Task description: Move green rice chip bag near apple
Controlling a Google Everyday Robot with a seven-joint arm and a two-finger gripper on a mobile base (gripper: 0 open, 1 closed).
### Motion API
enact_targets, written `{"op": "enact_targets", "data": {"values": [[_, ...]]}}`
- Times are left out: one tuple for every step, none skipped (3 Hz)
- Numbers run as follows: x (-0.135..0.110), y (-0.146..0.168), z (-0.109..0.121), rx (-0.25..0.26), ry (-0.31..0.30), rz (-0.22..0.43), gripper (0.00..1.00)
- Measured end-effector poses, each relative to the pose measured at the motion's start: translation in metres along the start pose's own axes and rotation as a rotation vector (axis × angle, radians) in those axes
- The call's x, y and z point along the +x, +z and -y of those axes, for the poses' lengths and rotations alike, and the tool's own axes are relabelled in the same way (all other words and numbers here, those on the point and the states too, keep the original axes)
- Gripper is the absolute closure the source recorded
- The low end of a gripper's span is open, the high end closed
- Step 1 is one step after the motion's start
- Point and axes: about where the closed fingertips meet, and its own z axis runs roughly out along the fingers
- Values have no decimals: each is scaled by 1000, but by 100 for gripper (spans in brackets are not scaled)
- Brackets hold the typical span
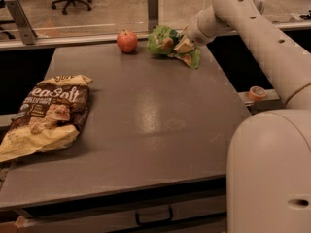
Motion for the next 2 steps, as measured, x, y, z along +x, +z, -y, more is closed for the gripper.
{"op": "enact_targets", "data": {"values": [[-14, 8, -6, -9, -30, -5, 36], [-33, 7, -8, -11, -58, 12, 13]]}}
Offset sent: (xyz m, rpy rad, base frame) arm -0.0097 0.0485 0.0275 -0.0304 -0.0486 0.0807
